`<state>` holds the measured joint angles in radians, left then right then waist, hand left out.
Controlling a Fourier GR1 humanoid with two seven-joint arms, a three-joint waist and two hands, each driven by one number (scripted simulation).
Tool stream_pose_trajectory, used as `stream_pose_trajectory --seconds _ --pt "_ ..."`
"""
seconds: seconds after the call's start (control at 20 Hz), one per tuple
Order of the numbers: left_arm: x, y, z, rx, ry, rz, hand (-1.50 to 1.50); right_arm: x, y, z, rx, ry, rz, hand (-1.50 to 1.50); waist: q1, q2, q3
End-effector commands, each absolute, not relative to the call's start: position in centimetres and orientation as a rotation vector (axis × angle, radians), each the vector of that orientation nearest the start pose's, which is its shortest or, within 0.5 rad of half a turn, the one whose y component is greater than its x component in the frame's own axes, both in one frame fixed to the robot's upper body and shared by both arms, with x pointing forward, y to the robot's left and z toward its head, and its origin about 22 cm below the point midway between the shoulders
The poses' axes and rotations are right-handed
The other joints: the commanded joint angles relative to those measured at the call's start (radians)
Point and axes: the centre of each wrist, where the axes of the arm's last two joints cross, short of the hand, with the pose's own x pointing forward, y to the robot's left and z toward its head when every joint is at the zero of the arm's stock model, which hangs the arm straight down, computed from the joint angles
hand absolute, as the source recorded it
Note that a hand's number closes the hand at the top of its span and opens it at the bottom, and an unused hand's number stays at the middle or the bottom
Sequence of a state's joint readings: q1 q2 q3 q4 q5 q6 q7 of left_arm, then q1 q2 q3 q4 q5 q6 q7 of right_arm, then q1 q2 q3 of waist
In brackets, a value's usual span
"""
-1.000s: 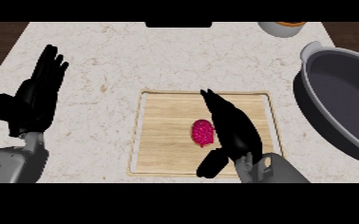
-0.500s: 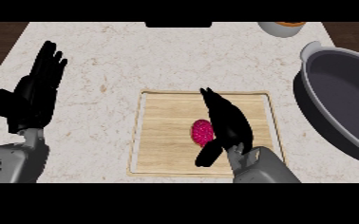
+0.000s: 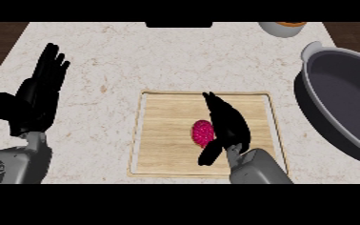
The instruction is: Pick the cupcake from the tray and place it in the pot
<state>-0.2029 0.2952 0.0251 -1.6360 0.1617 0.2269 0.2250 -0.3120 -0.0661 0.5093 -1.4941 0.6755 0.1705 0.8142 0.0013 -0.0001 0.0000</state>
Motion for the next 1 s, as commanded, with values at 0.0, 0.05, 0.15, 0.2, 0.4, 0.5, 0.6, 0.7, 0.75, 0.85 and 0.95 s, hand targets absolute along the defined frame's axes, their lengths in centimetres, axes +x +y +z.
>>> stream_pose_trajectory --seconds 0.0,0.05,0.15,0.2,0.4,0.5,0.6,0.7,0.75,0.85,0.95 --pt "27.8 28.1 8.9 0.208 -1.611 0.070 0.00 27.3 -9.4 3.8 -0.548 -1.018 1.114 1.50 0.003 0.000 0.000" --pt "28.4 28.1 8.1 0.204 -1.619 0.062 0.00 26.6 -9.3 4.8 -0.532 -1.024 1.183 1.50 0.000 0.000 0.000" --pt "28.1 29.0 7.3 0.202 -1.608 0.070 0.00 27.3 -7.1 3.2 -0.577 -1.085 1.164 1.50 0.005 0.001 0.000" --pt "27.9 26.5 9.1 0.195 -1.606 0.059 0.00 27.3 -9.3 2.5 -0.563 -1.063 1.184 1.50 0.002 0.000 0.000" --pt "27.8 26.8 8.2 0.223 -1.607 0.076 0.00 25.2 -9.0 2.9 -0.555 -1.075 1.161 1.50 -0.002 -0.001 0.000" --pt "29.9 27.6 9.2 0.196 -1.622 0.065 0.00 25.6 -10.1 3.0 -0.535 -1.076 1.177 1.50 -0.004 0.000 0.000" --pt "28.2 29.5 9.2 0.217 -1.614 0.090 0.00 22.3 -10.7 2.1 -0.460 -1.121 1.321 1.50 -0.010 -0.004 0.000" --pt "28.1 28.5 8.3 0.228 -1.588 0.090 0.00 19.0 -11.4 1.7 -0.279 -1.174 1.529 1.50 -0.038 -0.014 0.001" --pt "28.2 28.8 8.4 0.231 -1.591 0.099 0.00 17.0 -11.6 0.8 -0.206 -1.190 1.606 1.50 -0.048 -0.020 0.002" --pt "27.9 28.8 8.1 0.221 -1.582 0.095 0.00 14.2 -11.2 0.7 -0.050 -1.223 1.757 1.50 -0.044 -0.032 0.002" --pt "27.8 29.2 8.0 0.244 -1.578 0.116 0.00 12.3 -13.6 2.1 -0.014 -1.279 1.818 1.50 -0.064 -0.031 0.001"
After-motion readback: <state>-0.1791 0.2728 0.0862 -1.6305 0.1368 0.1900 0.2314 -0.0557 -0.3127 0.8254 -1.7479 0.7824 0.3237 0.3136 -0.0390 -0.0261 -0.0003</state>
